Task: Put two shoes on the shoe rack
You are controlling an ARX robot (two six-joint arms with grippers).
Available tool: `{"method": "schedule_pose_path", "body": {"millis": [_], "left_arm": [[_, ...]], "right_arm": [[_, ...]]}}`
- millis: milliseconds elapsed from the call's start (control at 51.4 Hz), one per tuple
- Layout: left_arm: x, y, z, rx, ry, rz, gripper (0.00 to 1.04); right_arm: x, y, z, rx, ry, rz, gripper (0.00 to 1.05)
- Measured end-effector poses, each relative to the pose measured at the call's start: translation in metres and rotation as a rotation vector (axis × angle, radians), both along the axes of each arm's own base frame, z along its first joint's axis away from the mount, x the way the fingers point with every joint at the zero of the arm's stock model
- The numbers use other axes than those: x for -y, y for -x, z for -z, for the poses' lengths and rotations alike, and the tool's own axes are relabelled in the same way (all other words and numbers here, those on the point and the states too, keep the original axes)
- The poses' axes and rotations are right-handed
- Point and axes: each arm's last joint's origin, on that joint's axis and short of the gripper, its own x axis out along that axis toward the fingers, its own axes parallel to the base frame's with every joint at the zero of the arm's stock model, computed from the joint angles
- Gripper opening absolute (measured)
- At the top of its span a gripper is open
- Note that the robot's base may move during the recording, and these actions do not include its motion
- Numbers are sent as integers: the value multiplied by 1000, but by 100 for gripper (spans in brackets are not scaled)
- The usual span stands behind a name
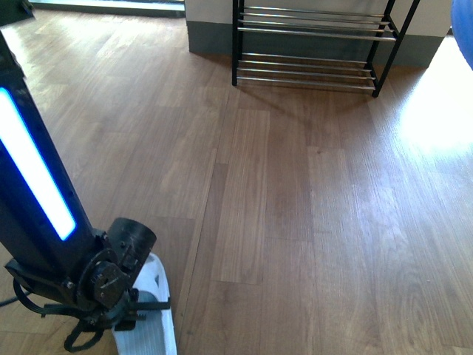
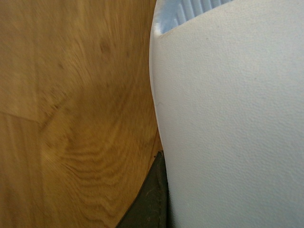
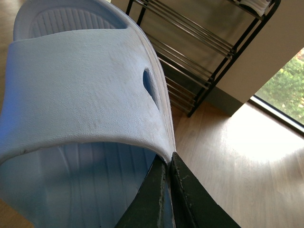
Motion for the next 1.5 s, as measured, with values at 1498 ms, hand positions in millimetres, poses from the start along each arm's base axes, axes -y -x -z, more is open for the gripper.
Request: {"method": "schedule_pose_path", "body": {"millis": [1498], "left_arm": [[-82, 191, -337, 1111, -265, -98, 2]], "right_arm": [[0, 0, 0, 0, 0, 0, 1]]}}
